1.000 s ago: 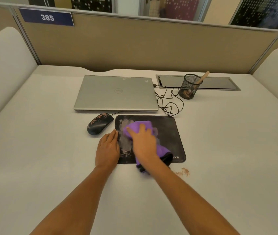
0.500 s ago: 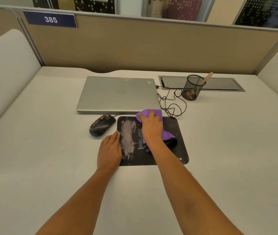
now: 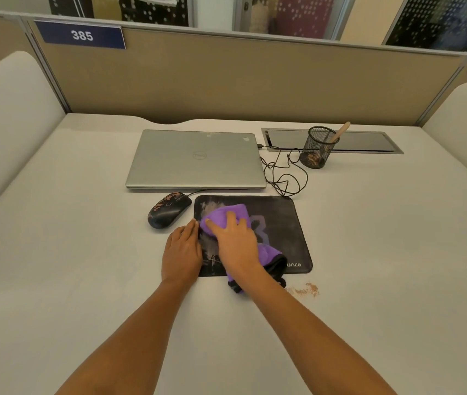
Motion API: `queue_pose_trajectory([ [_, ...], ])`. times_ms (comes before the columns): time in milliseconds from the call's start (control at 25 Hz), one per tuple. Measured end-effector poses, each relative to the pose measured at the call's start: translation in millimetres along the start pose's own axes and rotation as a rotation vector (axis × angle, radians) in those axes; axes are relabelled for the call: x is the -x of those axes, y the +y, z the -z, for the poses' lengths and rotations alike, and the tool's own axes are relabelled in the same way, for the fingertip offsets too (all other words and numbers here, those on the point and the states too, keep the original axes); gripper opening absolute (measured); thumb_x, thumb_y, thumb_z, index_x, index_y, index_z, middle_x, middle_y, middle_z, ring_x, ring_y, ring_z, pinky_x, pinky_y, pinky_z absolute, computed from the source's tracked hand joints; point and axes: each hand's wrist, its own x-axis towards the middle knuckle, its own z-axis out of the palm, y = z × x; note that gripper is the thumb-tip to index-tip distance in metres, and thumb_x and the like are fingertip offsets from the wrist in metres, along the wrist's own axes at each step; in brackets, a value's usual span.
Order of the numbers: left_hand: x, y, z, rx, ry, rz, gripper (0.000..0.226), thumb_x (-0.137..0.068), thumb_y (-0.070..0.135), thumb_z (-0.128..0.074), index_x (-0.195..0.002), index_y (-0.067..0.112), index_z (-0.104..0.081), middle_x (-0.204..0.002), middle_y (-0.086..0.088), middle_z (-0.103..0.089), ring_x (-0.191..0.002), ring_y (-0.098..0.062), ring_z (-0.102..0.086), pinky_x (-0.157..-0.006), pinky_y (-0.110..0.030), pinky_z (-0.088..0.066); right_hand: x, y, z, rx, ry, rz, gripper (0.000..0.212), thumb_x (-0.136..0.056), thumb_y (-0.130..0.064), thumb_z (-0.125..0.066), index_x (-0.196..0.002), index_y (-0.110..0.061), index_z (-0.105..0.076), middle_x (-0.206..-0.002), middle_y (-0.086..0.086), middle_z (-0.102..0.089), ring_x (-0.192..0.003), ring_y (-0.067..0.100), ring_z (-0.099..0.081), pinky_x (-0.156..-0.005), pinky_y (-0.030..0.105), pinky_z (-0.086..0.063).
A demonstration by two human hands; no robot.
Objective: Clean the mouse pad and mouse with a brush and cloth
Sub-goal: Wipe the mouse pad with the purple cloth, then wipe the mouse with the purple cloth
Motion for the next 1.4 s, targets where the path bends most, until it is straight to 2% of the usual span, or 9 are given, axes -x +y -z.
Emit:
queue_pose_trajectory([
  [400, -2.2, -3.1, -4.2, 0.005, -0.006, 0.011, 0.047, -0.098, 0.024, -0.031, -0.142, 0.009, -0.03, -0.147, -0.008, -0.036, -0.134, -0.026, -0.031, -0.113, -0.035, -0.022, -19.1, 62.4, 14.7, -0.17, 0.036, -0.313, 0.049, -0.098, -0.02, -0.042, -0.144, -0.032, -0.031, -0.149, 0.016, -0.026, -0.128, 0.036, -0.039, -0.098, 0.042, -0.044],
  [600, -1.8, -4.1, -4.1, 0.039, 0.025, 0.012, 0.045, -0.099, 0.023, -0.029, -0.142, 0.009, -0.03, -0.147, -0.008, -0.036, -0.135, -0.026, -0.03, -0.113, -0.036, -0.021, -26.8, 86.1, 38.8, -1.026, 0.264, -0.57, 0.047, -0.095, -0.034, -0.044, -0.141, -0.024, -0.037, -0.131, 0.012, -0.052, -0.115, 0.03, -0.056, -0.093, 0.04, -0.046],
  [800, -3.2, -3.2, 12.5, 0.152, 0.257, -0.001, 0.049, -0.095, 0.031, -0.035, -0.14, 0.013, -0.035, -0.147, -0.006, -0.037, -0.135, -0.028, -0.032, -0.112, -0.039, -0.022, -14.5, 80.5, 43.5, -1.901, 0.028, -0.611, 0.043, -0.088, -0.044, -0.056, -0.118, -0.013, -0.056, -0.104, 0.012, -0.064, -0.099, 0.029, -0.063, -0.089, 0.045, -0.052],
  [1080, -19.0, -30.3, 26.0, 0.349, 0.328, 0.359, 0.085, -0.075, 0.036, -0.072, -0.142, 0.016, -0.023, -0.149, -0.009, -0.028, -0.138, -0.029, -0.024, -0.113, -0.043, -0.017, -5.8, 50.1, 45.0, -1.993, -0.065, -0.573, 0.025, -0.099, -0.03, -0.035, -0.101, -0.014, -0.054, -0.09, 0.007, -0.059, -0.081, 0.018, -0.058, -0.07, 0.031, -0.049],
  [1200, -21.1, -40.7, 24.2, 0.419, 0.288, 0.408, 0.092, -0.071, 0.039, -0.075, -0.143, 0.018, -0.021, -0.147, -0.01, -0.032, -0.136, -0.029, -0.028, -0.112, -0.042, -0.019, -13.3, 39.0, 51.7, -1.818, 0.038, -0.533, 0.036, -0.086, -0.049, -0.053, -0.102, -0.017, -0.056, -0.086, 0.007, -0.061, -0.077, 0.019, -0.059, -0.068, 0.033, -0.05],
  [1280, -22.3, -43.0, 23.3, 0.46, 0.267, 0.408, 0.093, -0.07, 0.038, -0.077, -0.143, 0.018, -0.021, -0.146, -0.01, -0.035, -0.134, -0.03, -0.032, -0.112, -0.042, -0.021, -23.1, 32.1, 51.9, -1.5, 0.16, -0.415, 0.047, -0.089, -0.048, -0.046, -0.134, -0.033, -0.041, -0.1, 0.023, -0.063, -0.105, 0.036, -0.055, -0.092, 0.04, -0.048],
  [1320, -23.2, -43.5, 23.1, 0.477, 0.263, 0.407, 0.093, -0.07, 0.037, -0.077, -0.142, 0.018, -0.022, -0.144, -0.01, -0.037, -0.133, -0.03, -0.034, -0.112, -0.043, -0.022, -26.8, 26.6, 48.0, -1.939, 0.005, -0.304, 0.045, -0.096, -0.044, -0.035, -0.14, -0.041, -0.027, -0.117, 0.032, -0.052, -0.122, 0.044, -0.043, -0.106, 0.044, -0.038],
  [1360, -24.3, -43.7, 23.4, 0.495, 0.261, 0.407, 0.092, -0.07, 0.036, -0.077, -0.142, 0.019, -0.023, -0.143, -0.01, -0.04, -0.131, -0.03, -0.036, -0.111, -0.043, -0.023, -30.5, 24.9, 52.4, -2.094, -0.079, -0.653, 0.044, -0.099, -0.04, -0.031, -0.141, -0.03, -0.026, -0.126, 0.032, -0.042, -0.129, 0.043, -0.037, -0.108, 0.044, -0.036],
  [1400, -25.2, -43.3, 24.3, 0.512, 0.261, 0.406, 0.091, -0.07, 0.035, -0.077, -0.141, 0.019, -0.024, -0.142, -0.01, -0.042, -0.13, -0.03, -0.037, -0.111, -0.044, -0.024, -38.4, 22.7, 44.5, -1.599, 0.17, -0.526, 0.042, -0.1, -0.038, -0.033, -0.137, -0.019, -0.032, -0.13, 0.026, -0.042, -0.127, 0.037, -0.042, -0.102, 0.042, -0.042],
])
